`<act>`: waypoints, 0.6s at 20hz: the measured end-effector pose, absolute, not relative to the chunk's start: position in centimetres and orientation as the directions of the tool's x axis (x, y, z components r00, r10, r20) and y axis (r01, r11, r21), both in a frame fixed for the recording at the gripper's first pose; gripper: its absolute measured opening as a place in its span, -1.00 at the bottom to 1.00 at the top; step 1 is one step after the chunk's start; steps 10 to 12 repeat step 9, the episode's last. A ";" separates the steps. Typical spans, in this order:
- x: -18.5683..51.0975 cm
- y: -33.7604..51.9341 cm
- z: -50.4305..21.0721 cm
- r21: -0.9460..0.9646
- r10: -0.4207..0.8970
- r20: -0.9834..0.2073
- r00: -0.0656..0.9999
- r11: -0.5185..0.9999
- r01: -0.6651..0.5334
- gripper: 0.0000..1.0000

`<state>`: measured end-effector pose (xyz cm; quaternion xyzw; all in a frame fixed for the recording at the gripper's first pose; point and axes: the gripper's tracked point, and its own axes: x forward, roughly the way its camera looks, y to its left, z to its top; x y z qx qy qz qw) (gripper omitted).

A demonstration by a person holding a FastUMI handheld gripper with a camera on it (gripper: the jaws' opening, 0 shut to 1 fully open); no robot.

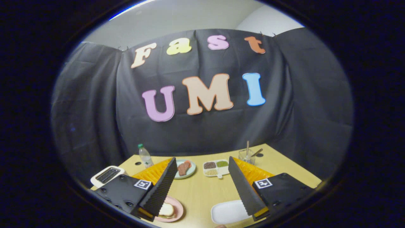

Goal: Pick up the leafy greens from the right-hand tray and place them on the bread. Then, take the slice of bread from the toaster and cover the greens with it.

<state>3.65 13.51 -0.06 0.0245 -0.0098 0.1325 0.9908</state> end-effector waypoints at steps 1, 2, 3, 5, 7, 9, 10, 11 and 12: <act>3.5 13.0 1.4 0.052 0.253 0.059 0.966 0.965 -0.256 0.99; 3.5 12.4 2.4 0.055 0.243 0.090 0.966 0.967 -0.249 0.98; 3.6 11.8 3.6 0.053 0.237 0.119 0.964 0.968 -0.245 0.97; 3.1 10.3 5.5 0.044 0.222 0.159 0.962 0.972 -0.231 0.96; 3.0 9.0 6.7 0.048 0.215 0.163 0.963 0.973 -0.226 0.96; 3.5 7.9 6.7 0.058 0.212 0.169 0.963 0.973 -0.224 0.96; 3.5 7.9 6.7 0.058 0.212 0.169 0.963 0.973 -0.224 0.96; 3.5 7.9 6.7 0.058 0.212 0.169 0.963 0.973 -0.224 0.96; 3.5 7.9 6.7 0.058 0.212 0.169 0.963 0.973 -0.224 0.96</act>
